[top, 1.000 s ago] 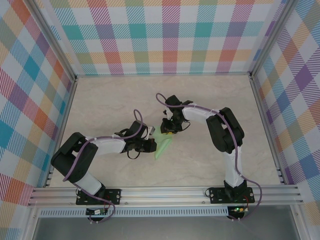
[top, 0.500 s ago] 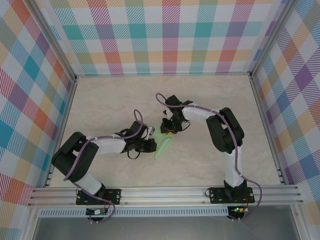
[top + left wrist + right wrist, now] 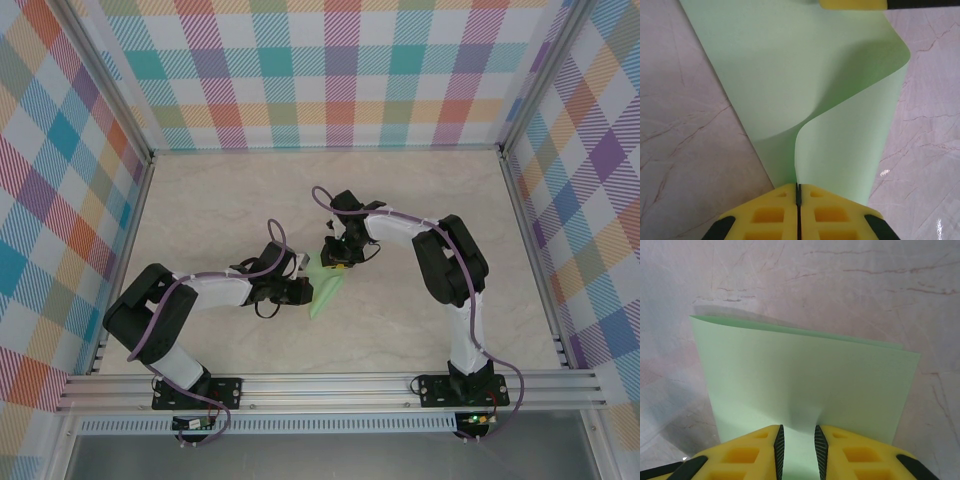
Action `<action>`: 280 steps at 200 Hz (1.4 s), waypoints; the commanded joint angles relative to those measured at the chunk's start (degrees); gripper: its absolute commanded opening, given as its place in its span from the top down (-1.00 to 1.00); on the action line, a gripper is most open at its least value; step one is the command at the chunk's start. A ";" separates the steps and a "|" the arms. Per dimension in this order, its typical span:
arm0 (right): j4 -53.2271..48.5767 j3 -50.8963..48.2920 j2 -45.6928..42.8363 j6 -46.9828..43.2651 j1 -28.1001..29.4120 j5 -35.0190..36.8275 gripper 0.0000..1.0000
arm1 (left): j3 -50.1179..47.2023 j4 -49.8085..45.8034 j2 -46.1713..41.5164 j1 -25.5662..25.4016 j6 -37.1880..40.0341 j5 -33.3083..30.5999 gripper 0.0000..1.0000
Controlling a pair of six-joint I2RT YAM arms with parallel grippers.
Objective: Fold a paper plane with a square sheet of paper (pick it up from the middle)
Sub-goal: Third fold the triangle at the center of the table.
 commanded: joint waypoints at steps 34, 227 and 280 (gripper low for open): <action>-3.56 -1.46 2.26 0.58 0.33 1.59 0.46 | -0.90 2.06 -1.42 0.66 1.10 1.31 0.85; -3.25 -0.13 -9.46 4.55 -0.10 4.68 0.25 | -3.19 1.43 2.05 0.63 0.13 -0.71 0.89; 11.94 -20.19 -24.90 15.32 -0.81 2.18 0.65 | -3.76 1.87 0.77 0.70 -0.55 -1.24 0.90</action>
